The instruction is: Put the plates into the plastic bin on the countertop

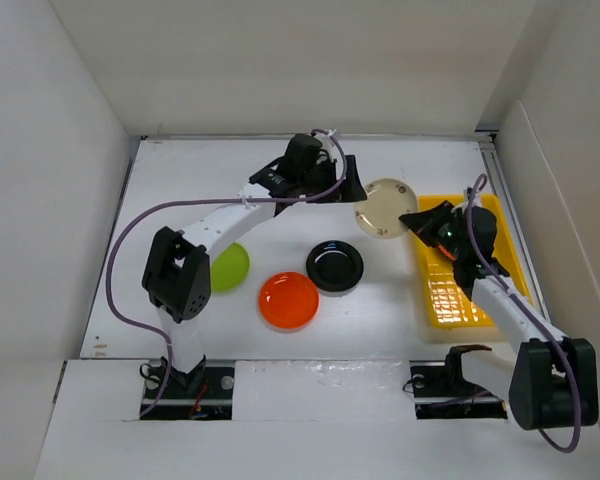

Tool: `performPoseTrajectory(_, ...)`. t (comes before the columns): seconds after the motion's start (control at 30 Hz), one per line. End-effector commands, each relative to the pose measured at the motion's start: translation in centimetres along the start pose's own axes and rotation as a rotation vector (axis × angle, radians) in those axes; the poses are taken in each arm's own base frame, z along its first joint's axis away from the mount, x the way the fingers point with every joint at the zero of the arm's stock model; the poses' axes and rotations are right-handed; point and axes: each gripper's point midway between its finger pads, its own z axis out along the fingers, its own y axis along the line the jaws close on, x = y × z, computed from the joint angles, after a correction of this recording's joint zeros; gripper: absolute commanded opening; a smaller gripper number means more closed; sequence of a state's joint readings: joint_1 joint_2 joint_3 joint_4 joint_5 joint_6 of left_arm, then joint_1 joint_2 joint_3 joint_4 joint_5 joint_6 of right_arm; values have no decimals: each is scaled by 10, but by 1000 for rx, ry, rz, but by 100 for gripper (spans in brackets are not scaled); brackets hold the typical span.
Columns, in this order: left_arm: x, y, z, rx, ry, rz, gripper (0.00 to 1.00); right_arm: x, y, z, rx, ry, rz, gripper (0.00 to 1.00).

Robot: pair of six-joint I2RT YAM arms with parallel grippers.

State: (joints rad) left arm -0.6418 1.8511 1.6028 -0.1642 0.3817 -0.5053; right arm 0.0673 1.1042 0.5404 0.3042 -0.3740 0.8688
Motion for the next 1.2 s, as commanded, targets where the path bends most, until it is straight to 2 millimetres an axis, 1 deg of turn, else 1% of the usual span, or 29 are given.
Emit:
performPoseTrajectory(0.0,-23,-13,-29,-89,-105,16,100,-42,-38,-11,180,-197,52,0)
performPoseTrajectory(0.03,-31,2,-35,-181,-155,12,100,-46,-51,-17,223,-223,79,0)
performPoseTrajectory(0.07,-30,10,-40,-225,-168,-3,100,-56,-80,-28,328,-272,122,0)
performPoseTrajectory(0.1,-33,11,-51,-250,-196,-11,100,-58,-97,-36,385,-301,155,0)
performPoseTrajectory(0.13,-35,20,-58,-300,-228,-12,100,-60,-113,-43,432,-326,187,0)
performPoseTrajectory(0.17,-23,31,-61,-332,-215,-25,100,-65,-123,-51,455,-353,202,0)
performPoseTrajectory(0.2,-26,26,-73,-324,-242,-22,100,-69,-146,-65,509,-394,245,0)
performPoseTrajectory(0.27,-22,29,-81,-332,-259,-21,100,-74,-165,-78,558,-434,277,0)
performPoseTrajectory(0.3,-13,35,-82,-340,-248,-23,100,-83,-175,-89,585,-472,285,0)
performPoseTrajectory(0.37,-10,35,-90,-344,-258,-22,100,-81,-191,-93,627,-462,301,0)
performPoseTrajectory(0.4,-4,43,-89,-364,-247,-24,100,-84,-193,-93,630,-461,310,0)
performPoseTrajectory(0.43,-4,42,-92,-361,-251,-24,100,-88,-195,-93,636,-467,314,0)
performPoseTrajectory(0.47,-4,42,-92,-361,-251,-24,100,-83,-200,-91,645,-446,326,0)
performPoseTrajectory(0.53,3,46,-92,-369,-240,-25,100,-85,-198,-89,639,-439,327,5)
performPoseTrajectory(0.57,3,45,-95,-369,-240,-25,100,-85,-198,-89,639,-439,327,27)
performPoseTrajectory(0.63,10,49,-96,-378,-227,-26,100,-93,-187,-92,607,-470,317,68)
performPoseTrajectory(0.67,10,49,-96,-378,-227,-26,100,-87,-189,-96,630,-473,333,77)
performPoseTrajectory(0.7,13,50,-98,-379,-226,-27,100,-94,-179,-102,612,-504,314,94)
performPoseTrajectory(0.73,11,47,-102,-372,-236,-25,100,-97,-175,-108,616,-531,317,97)
performPoseTrajectory(0.77,15,52,-102,-390,-226,-27,100,-91,-176,-114,641,-529,325,98)
performPoseTrajectory(0.8,13,50,-105,-384,-234,-26,100,-93,-171,-119,640,-546,318,99)
performPoseTrajectory(0.83,14,53,-106,-401,-231,-27,100,-98,-157,-125,607,-577,297,99)
performPoseTrajectory(0.9,10,54,-111,-416,-255,-26,100,-94,-151,-134,613,-588,294,99)
performPoseTrajectory(0.93,11,57,-112,-430,-251,-26,100,-99,-139,-140,589,-609,265,99)
performPoseTrajectory(0.97,9,60,-113,-449,-267,-36,100,-96,-135,-139,583,-597,261,99)
performPoseTrajectory(1.03,12,62,-116,-460,-267,-47,100,-82,-120,-128,524,-506,226,99)
performPoseTrajectory(1.1,6,71,-122,-461,-286,-82,100,-66,-99,-113,420,-402,170,99)
performPoseTrajectory(1.13,0,70,-126,-449,-306,-99,100,-52,-95,-106,428,-354,158,99)
performPoseTrajectory(1.17,0,74,-126,-455,-311,-104,100,-50,-100,-105,471,-359,150,99)
